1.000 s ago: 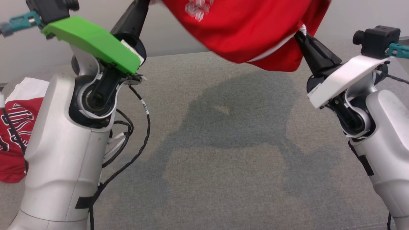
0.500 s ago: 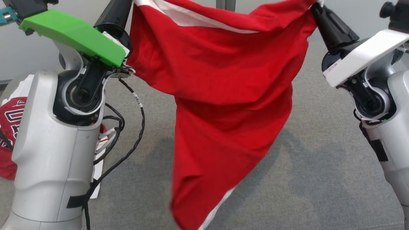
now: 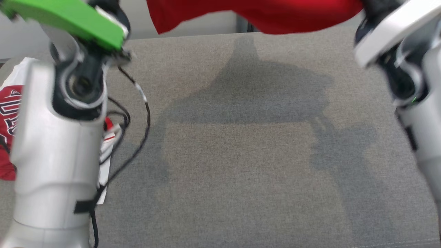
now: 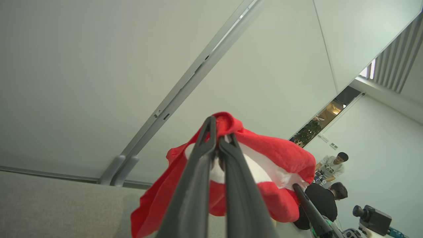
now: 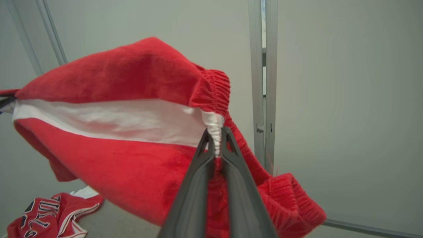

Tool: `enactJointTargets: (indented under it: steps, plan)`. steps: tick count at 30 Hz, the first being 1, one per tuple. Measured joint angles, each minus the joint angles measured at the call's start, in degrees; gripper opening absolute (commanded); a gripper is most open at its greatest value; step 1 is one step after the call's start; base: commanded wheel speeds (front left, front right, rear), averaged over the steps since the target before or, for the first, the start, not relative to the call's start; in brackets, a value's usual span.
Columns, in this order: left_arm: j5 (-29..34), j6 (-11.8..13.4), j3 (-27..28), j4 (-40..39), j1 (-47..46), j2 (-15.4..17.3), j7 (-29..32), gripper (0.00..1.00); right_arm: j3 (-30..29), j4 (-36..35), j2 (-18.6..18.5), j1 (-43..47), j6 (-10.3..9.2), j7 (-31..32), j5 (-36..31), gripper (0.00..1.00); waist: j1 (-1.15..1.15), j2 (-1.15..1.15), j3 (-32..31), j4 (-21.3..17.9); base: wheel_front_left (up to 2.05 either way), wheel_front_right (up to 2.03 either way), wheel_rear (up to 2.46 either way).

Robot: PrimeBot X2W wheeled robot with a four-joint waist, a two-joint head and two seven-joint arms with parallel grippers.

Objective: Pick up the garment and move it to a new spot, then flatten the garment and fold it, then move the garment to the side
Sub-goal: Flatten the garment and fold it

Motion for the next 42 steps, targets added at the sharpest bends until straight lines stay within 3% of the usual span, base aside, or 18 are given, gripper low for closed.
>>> enactJointTargets:
  steps: [5, 10, 14, 23, 42]
  plan:
    - [-1.9, 0.0, -5.7, 5.7, 17.8, -0.7, 2.7, 0.00, 3.5, 9.6, 1.2, 17.6, 0.29, 3.4, 4.0, 0.00, 0.00, 0.00, 1.6, 0.1, 0.00, 0.00, 0.00]
    - [-1.5, -0.2, -11.1, 9.0, 29.5, -0.9, 2.4, 0.00, 3.4, 12.8, 2.7, 25.2, 0.77, 2.1, 6.6, 0.00, 0.00, 0.00, 3.2, 0.6, 0.00, 0.00, 0.00]
    - [-1.5, -2.3, -11.2, 8.8, 30.6, -0.8, 0.1, 0.00, 2.7, 12.8, 5.2, 26.3, 1.37, -1.4, 8.5, 0.00, 0.00, 0.00, 4.3, 0.7, 0.00, 0.00, 0.00]
    - [-1.0, -6.1, -10.4, 6.9, 31.5, -0.6, -4.4, 0.00, 2.8, 10.3, 4.5, 28.3, 2.26, -9.7, 6.4, 0.00, 0.00, 0.00, 3.0, -0.6, 0.00, 0.00, 0.00]
    - [2.1, -8.8, -13.4, 6.8, 42.6, 1.3, -8.0, 0.00, 4.2, 11.9, 4.3, 38.1, 2.29, -15.6, 6.4, 0.00, 0.00, 0.00, -2.2, -0.4, 0.00, 0.00, 0.00]
